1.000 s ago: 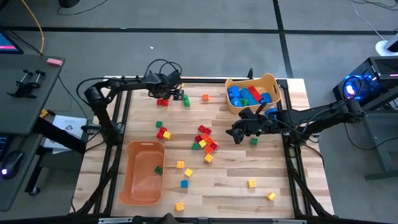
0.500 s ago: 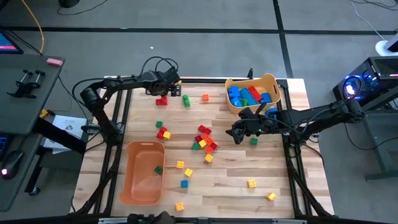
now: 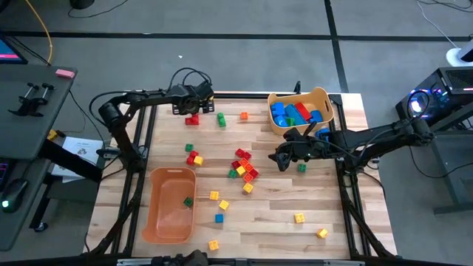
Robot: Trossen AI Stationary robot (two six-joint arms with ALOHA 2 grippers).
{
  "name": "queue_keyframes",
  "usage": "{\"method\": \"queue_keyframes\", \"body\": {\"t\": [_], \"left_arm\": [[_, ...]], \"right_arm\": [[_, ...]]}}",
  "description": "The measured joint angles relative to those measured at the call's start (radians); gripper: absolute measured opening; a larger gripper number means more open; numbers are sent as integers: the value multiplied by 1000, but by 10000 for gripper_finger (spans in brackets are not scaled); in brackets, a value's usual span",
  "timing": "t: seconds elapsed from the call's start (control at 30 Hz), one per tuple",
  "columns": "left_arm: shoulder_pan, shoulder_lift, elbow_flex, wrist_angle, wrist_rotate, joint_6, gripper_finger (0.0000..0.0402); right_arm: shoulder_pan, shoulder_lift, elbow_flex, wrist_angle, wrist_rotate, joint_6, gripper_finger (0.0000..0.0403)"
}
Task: Sort blocks by size
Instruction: Put the red game piece into the orange bin
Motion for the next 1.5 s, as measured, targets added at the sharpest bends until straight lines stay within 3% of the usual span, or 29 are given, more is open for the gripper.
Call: {"method": "queue_keyframes", "body": {"t": [0.67,0.8,1.0,1.07,1.37,1.5], "left_arm": [[0,114,0,14,98,-49,283],[0,114,0,35,116,-26,234],[-2,111,1,42,139,5,110],[-2,106,1,57,161,29,93],[-8,-89,1,140,191,208,93],[-109,-251,2,56,208,411,93]], "right_arm": [[71,0,0,-1,5,26,256],[71,0,0,0,6,26,256],[71,0,0,0,8,26,256],[71,0,0,0,8,26,256],[68,0,0,1,35,18,256],[68,0,1,1,108,17,256]]}}
